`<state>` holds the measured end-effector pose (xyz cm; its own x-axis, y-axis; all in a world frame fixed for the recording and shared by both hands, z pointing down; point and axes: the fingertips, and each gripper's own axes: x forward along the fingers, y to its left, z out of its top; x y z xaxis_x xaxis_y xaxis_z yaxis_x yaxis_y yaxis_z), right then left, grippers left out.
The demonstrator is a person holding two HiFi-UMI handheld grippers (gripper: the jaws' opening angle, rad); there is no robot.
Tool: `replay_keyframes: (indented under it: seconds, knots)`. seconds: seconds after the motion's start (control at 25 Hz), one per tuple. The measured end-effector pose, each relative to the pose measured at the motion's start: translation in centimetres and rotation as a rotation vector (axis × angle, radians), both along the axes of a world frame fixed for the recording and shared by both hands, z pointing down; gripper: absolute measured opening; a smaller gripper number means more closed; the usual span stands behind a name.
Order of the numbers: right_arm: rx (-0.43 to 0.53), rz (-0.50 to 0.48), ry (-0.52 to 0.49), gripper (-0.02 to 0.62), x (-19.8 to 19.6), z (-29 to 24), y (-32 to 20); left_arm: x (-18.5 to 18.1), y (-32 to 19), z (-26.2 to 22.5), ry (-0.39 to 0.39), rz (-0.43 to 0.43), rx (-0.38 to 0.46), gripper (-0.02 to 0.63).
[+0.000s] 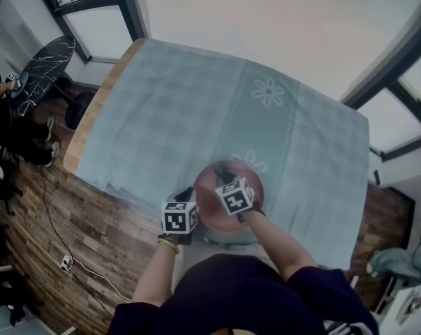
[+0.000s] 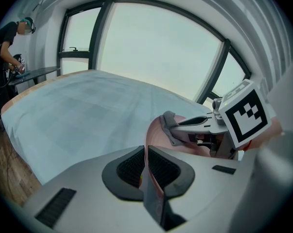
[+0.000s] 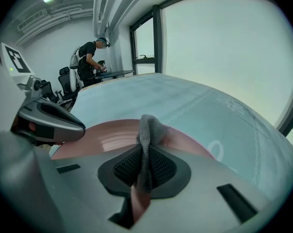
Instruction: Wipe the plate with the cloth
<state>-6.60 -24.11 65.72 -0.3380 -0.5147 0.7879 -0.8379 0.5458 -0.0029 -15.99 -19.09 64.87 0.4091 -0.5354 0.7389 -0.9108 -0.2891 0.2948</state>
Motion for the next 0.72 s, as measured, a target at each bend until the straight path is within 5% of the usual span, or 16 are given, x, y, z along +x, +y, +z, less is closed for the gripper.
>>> replay_keyframes:
  seconds: [0.72]
  knots:
    - [-0.052, -0.314, 0.001, 0.034, -5.0, 0.1, 6.8, 0.0, 0.1, 0.2, -0.017, -0.026, 0.008, 0.035]
